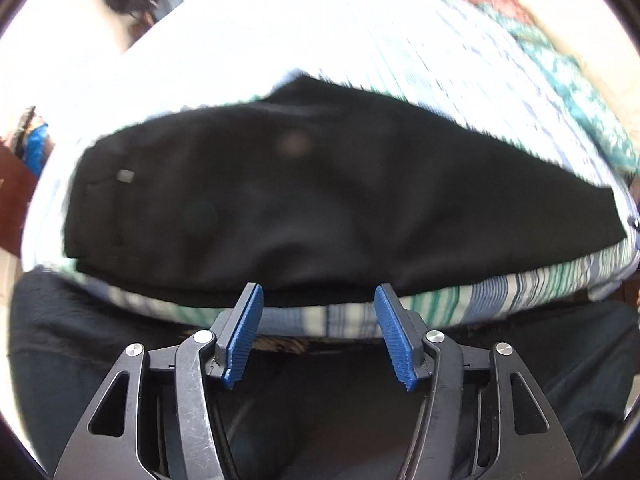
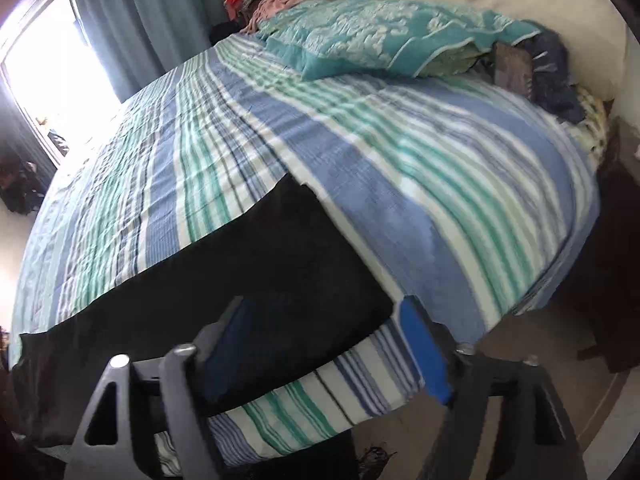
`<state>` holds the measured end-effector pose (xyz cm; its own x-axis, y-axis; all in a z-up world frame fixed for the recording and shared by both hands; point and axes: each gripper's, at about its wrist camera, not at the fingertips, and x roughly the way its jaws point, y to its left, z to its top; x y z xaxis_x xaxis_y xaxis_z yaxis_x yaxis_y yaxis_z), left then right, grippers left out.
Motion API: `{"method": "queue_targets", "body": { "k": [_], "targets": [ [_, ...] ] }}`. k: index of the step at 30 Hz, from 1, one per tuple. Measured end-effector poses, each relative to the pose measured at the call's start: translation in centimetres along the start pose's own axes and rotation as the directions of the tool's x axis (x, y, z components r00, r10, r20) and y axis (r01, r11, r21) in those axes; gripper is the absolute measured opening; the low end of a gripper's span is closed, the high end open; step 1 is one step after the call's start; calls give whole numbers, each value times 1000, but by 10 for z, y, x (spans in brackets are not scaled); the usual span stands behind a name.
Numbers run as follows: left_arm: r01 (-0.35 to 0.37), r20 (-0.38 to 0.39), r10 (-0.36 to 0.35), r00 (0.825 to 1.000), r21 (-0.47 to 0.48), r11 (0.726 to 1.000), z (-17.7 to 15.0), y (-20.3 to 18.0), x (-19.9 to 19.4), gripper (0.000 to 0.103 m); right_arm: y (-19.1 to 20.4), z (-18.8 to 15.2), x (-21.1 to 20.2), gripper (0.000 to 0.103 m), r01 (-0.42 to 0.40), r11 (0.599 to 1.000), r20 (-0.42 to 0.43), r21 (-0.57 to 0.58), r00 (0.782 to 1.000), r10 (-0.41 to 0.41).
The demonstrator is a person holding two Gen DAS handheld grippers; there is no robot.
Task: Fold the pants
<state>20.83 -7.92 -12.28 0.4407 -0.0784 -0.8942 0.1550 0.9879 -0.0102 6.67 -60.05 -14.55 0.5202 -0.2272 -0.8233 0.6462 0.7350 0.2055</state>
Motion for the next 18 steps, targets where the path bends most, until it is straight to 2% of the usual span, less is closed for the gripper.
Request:
{"method": "queue_targets", "body": {
  "k": [2, 4, 6, 8, 10, 13, 16, 17, 18],
  "targets": [
    [-23, 116, 29, 993, -54, 998, 9, 18, -25, 82, 6, 0, -27, 90, 68, 997, 93, -29, 994, -65],
    [-33, 223, 50, 974, -80, 996, 25, 26, -34, 93, 21, 0, -50, 90, 127, 989, 159, -73, 981, -114],
    [-43, 261, 58, 964, -63, 997, 41, 43, -21, 93, 46, 1, -68, 90, 95, 990, 198, -109, 978, -72],
    [-60, 276, 69, 959, -42, 997, 58, 43, 5, 93, 80, -1, -79, 91, 14, 990, 198, -137, 980, 14],
    [-80, 252, 80, 964, -10, 997, 68, 32, 33, 93, 122, -10, -80, 92, -83, 983, 171, -163, 979, 111],
    [-98, 151, 91, 984, 38, 994, 62, 14, 72, 93, 184, -40, -67, 92, -223, 956, 107, -190, 963, 246],
    [-95, 39, 93, 995, 56, 994, 29, 16, 96, 93, 234, -81, -43, 92, -295, 929, 20, -226, 952, 307],
    [-102, 16, 101, 995, 57, 993, 18, 20, 99, 96, 247, -95, -34, 92, -301, 922, -7, -245, 951, 309],
    [-86, 30, 84, 996, 44, 995, 14, 24, 98, 97, 256, -110, -25, 92, -295, 915, -29, -274, 954, 299]
  ]
}}
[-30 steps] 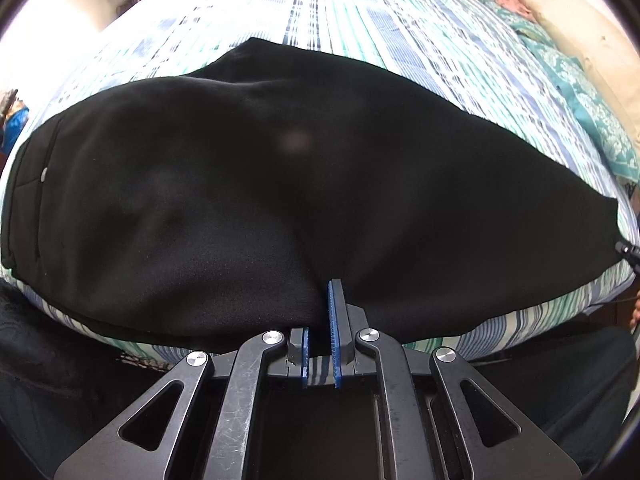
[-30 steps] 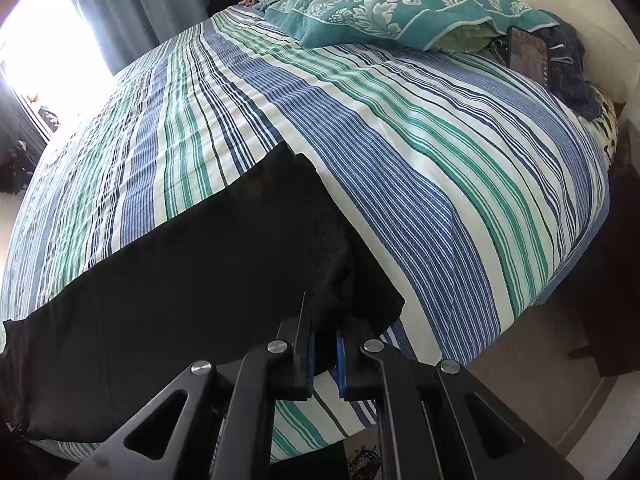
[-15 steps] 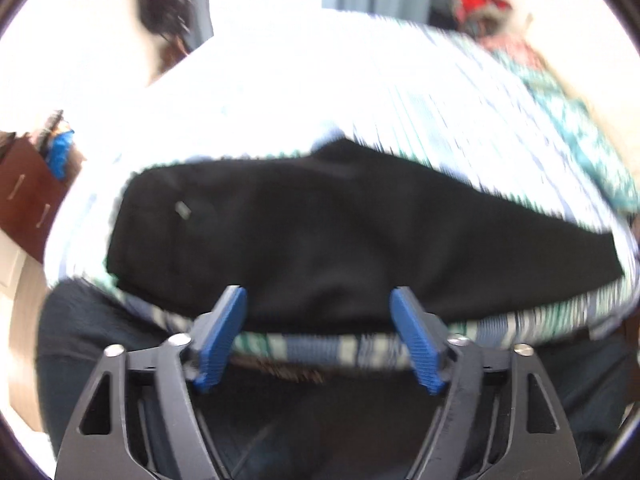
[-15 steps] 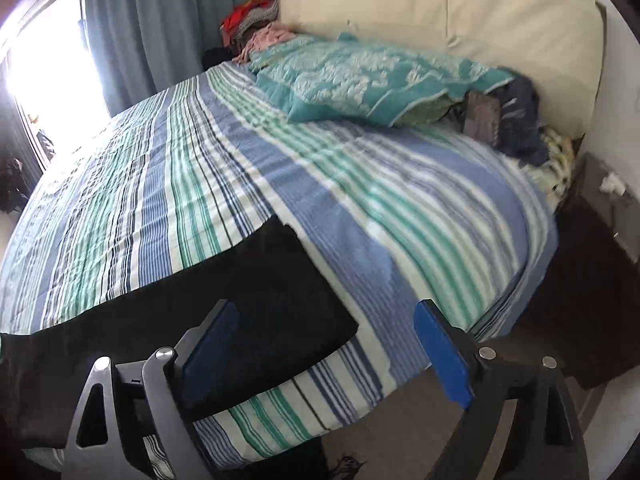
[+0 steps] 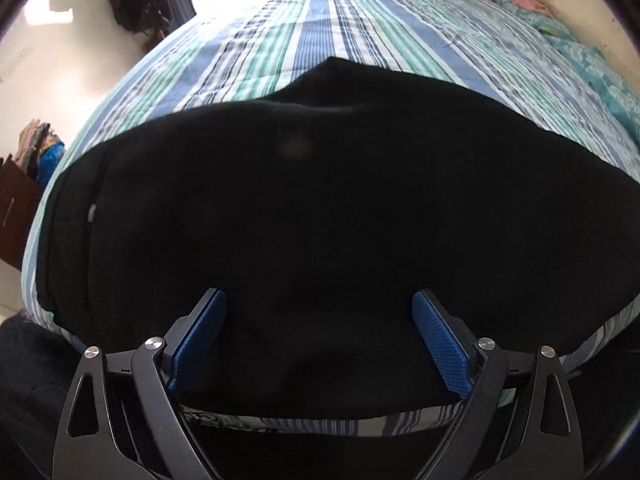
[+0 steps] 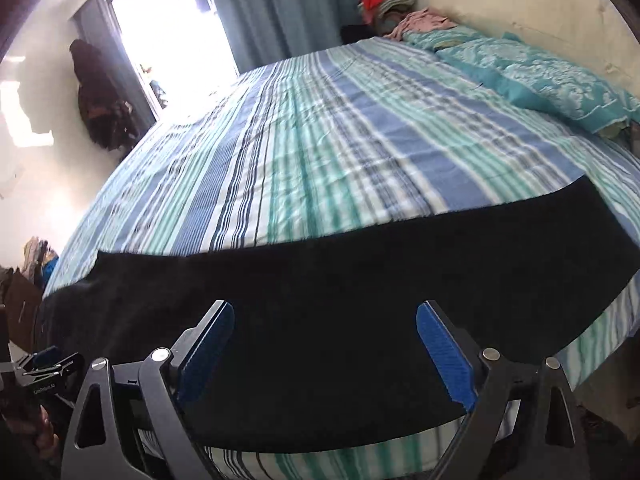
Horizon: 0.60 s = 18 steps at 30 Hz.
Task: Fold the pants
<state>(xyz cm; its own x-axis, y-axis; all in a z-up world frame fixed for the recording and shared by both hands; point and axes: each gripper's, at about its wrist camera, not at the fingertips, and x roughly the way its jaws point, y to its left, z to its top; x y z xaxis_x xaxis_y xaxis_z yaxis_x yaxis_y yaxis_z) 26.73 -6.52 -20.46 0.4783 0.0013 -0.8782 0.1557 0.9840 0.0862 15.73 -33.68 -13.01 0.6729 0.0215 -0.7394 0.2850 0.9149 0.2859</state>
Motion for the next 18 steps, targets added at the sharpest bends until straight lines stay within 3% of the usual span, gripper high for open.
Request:
{"method": "queue_targets", "body": {
  "k": [3, 5, 7, 10, 13, 18],
  "targets": [
    [6, 2, -6, 1000, 9, 1000, -4, 4, -7, 99, 16, -27, 36, 94, 35, 995, -139, -94, 989, -48],
    [0, 2, 0, 1000, 10, 1000, -5, 3, -10, 98, 17, -33, 36, 100, 47, 987, -107, -152, 992, -64],
    [-7, 11, 7, 1000, -1, 1000, -5, 3, -19, 97, 15, -35, 38, 103, 38, 990, -113, -139, 992, -54],
    [7, 110, -6, 994, -4, 1000, 3, -1, -50, 96, 17, -39, 38, 103, 51, 989, -98, -142, 993, -65],
    [12, 215, -17, 976, 23, 1000, 24, -9, -70, 98, 17, -39, 36, 103, 56, 989, -89, -138, 994, -69],
    [-70, 242, 66, 968, 9, 998, 64, -8, -45, 98, 18, -39, 37, 103, 57, 987, -80, -148, 994, -69]
  ]
}}
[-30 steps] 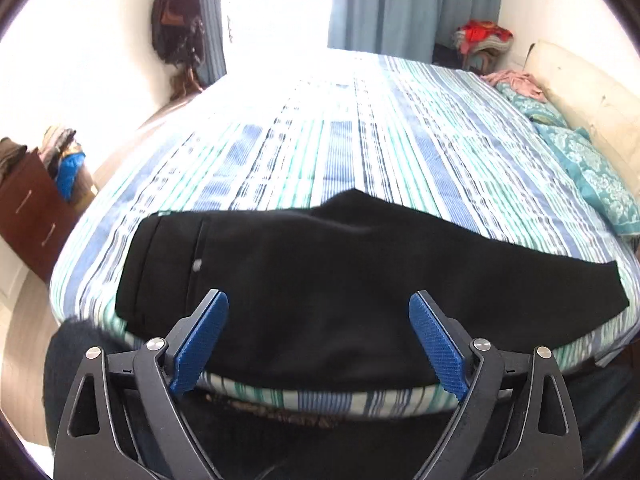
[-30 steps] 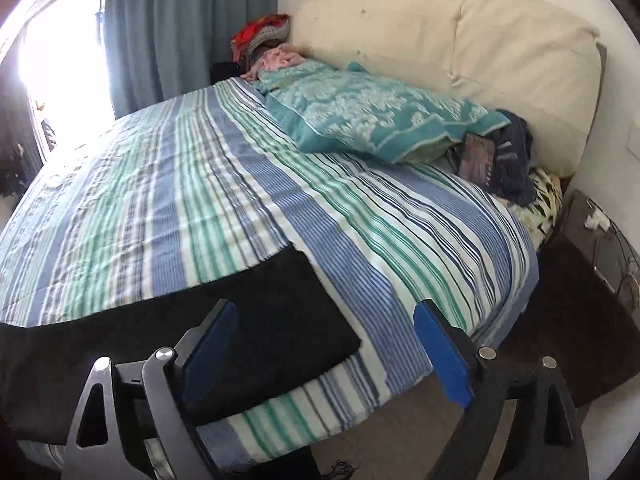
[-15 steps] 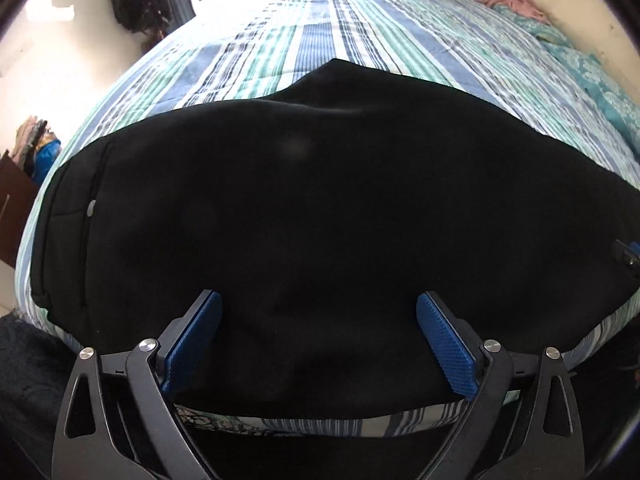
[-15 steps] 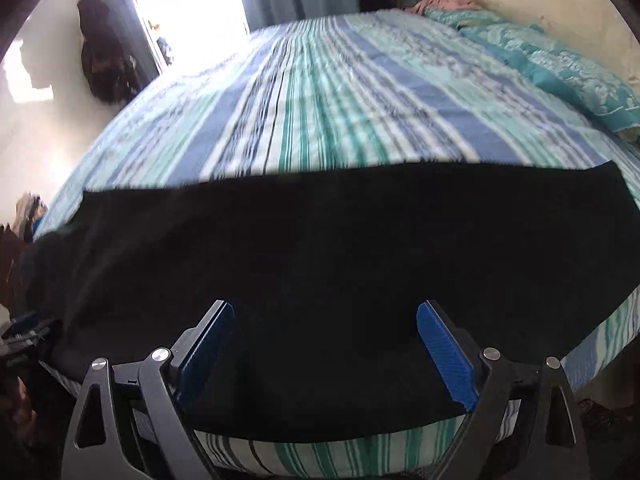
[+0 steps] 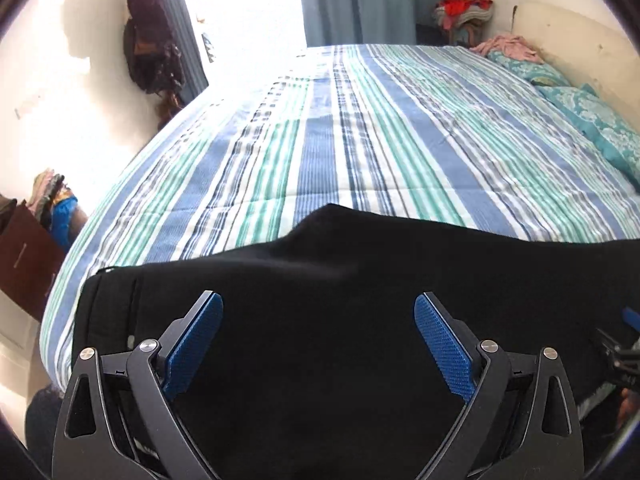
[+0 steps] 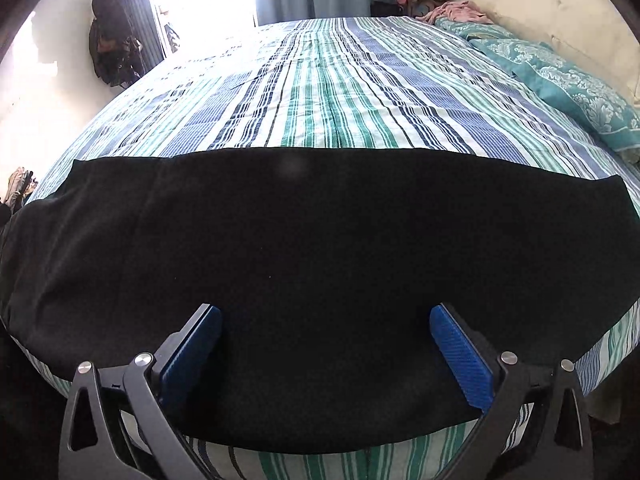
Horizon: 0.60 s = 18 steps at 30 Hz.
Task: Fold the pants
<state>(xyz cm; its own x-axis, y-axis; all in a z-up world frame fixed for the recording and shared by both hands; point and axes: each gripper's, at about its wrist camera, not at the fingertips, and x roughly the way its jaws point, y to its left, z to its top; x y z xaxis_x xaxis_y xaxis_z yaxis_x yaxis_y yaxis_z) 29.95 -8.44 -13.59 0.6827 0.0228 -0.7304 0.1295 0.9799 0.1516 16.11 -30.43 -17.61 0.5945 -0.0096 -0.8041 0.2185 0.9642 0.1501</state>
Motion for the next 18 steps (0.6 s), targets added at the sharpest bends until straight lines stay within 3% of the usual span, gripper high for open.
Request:
{"method": "queue_targets", "body": {
  "k": [2, 4, 5, 7, 11, 18],
  "targets": [
    [-65, -42, 64, 997, -22, 998, -3, 6, 26, 98, 1, 0, 0, 103, 4, 1000, 3, -4, 1000, -4],
    [-126, -132, 121, 984, -35, 991, -16, 17, 57, 98, 2, -1, -1, 103, 5, 1000, 6, -8, 1000, -5],
    [-127, -162, 119, 980, -42, 991, -27, 23, 68, 101, 1, -1, -1, 103, 4, 1000, 8, -9, 1000, -3],
    [-93, -125, 81, 989, -95, 991, -36, 33, 66, 103, 1, -1, -1, 103, 2, 1000, 10, -10, 1000, -2],
    [-107, -167, 95, 981, -67, 992, -28, 24, 55, 100, 2, -2, -1, 103, 3, 1000, 13, -14, 1000, -2],
    [-19, -23, 19, 1000, -34, 999, -2, -11, 14, 101, 1, -2, 0, 103, 9, 1000, 16, -11, 1000, -9]
  ]
}}
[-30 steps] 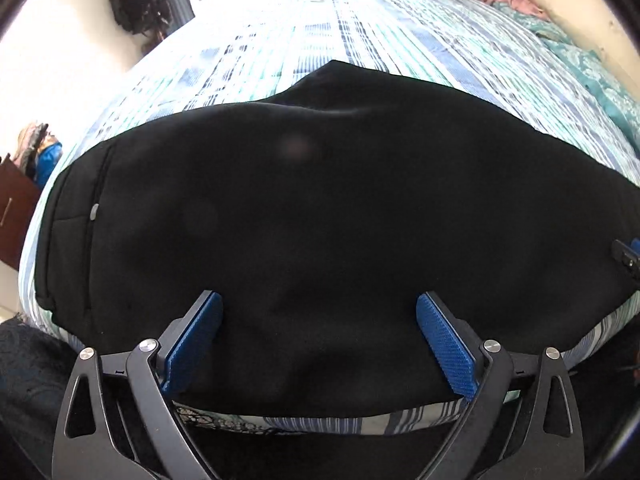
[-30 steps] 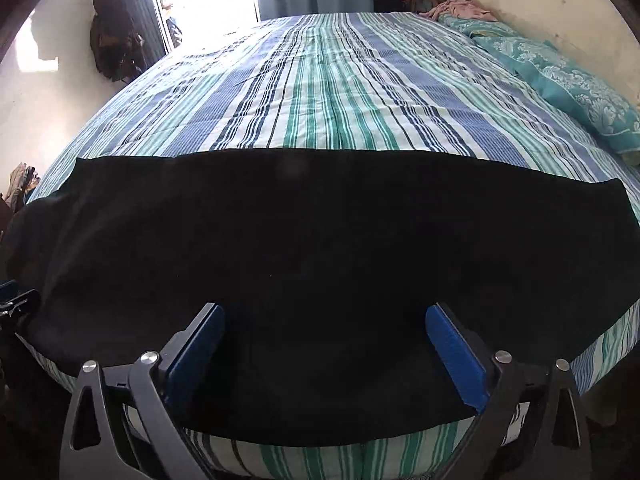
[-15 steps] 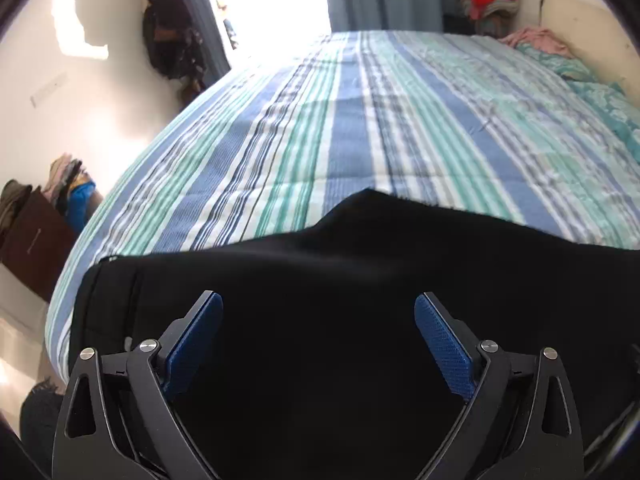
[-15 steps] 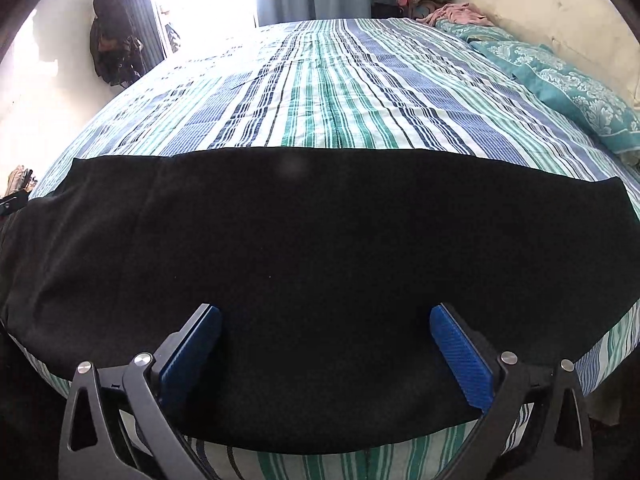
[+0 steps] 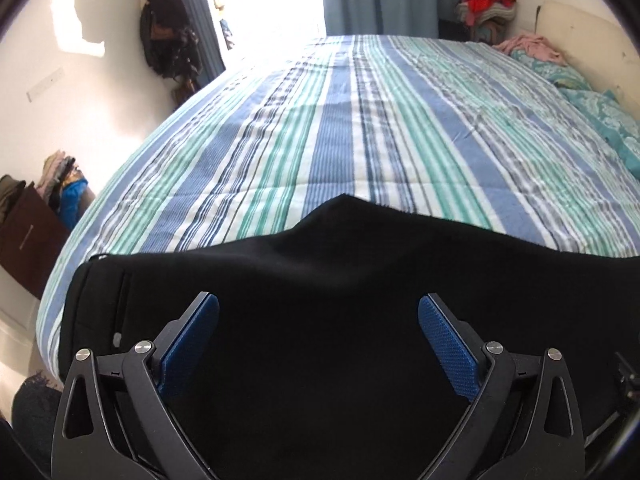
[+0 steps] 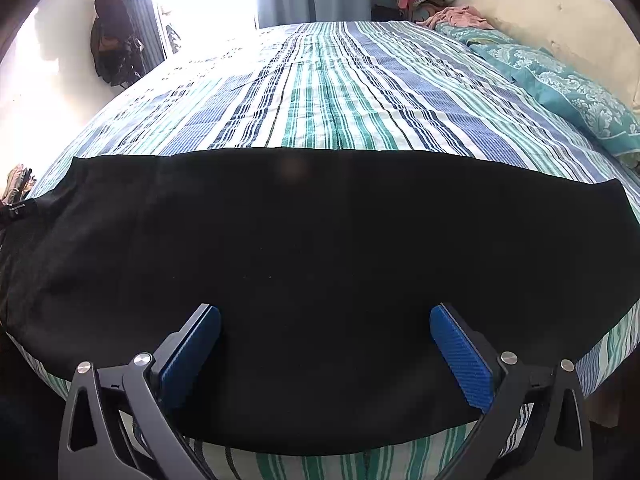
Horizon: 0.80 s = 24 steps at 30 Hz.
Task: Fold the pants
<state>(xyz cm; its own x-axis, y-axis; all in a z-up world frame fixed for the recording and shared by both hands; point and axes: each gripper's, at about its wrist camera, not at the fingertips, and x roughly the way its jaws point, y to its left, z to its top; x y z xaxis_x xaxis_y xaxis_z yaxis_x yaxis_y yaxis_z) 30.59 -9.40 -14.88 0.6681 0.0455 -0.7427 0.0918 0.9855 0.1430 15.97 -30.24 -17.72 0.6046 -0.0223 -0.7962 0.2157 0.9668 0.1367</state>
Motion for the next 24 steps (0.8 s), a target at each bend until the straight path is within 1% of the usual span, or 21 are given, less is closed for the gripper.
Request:
{"method": "queue_targets", "body": {
  "k": [2, 5, 6, 8, 9, 10, 11, 12, 21, 24],
  "targets": [
    [14, 12, -14, 1000, 14, 1000, 5, -12, 2, 101, 0, 0, 0, 103, 2, 1000, 1, 0, 1000, -2],
    [0, 14, -1, 1000, 38, 999, 4, -24, 18, 101, 1, -1, 0, 103, 3, 1000, 6, 0, 1000, -3],
    [-10, -3, 10, 1000, 48, 999, 0, -27, 27, 101, 1, -1, 0, 103, 4, 1000, 9, 0, 1000, -4],
    [-27, -77, 33, 996, 69, 997, -11, -28, 52, 102, 1, -1, -1, 103, 3, 1000, 13, -1, 1000, -3],
    [-16, -83, 21, 996, 58, 998, -18, -25, 58, 102, 1, -2, -1, 103, 2, 1000, 17, -1, 1000, -2],
    [6, -53, -5, 999, 26, 1000, -21, -19, 55, 103, 1, -3, -2, 103, 1, 1000, 22, -3, 1000, -1],
    [10, -43, -10, 999, 3, 1000, -21, -15, 53, 103, 1, -3, -2, 103, 2, 1000, 26, -6, 1000, -2],
    [5, -58, -5, 998, -1, 1000, -20, -15, 53, 103, 2, -3, -2, 103, 4, 1000, 27, -8, 1000, -4],
    [-4, -55, 4, 999, 9, 1000, -19, -17, 54, 103, 0, 2, -6, 103, -11, 1000, 16, -1, 1000, 11],
    [-3, -52, 4, 999, 8, 1000, -19, -18, 54, 103, -9, 6, -17, 103, 6, 999, 66, 43, 998, -9]
  ]
}}
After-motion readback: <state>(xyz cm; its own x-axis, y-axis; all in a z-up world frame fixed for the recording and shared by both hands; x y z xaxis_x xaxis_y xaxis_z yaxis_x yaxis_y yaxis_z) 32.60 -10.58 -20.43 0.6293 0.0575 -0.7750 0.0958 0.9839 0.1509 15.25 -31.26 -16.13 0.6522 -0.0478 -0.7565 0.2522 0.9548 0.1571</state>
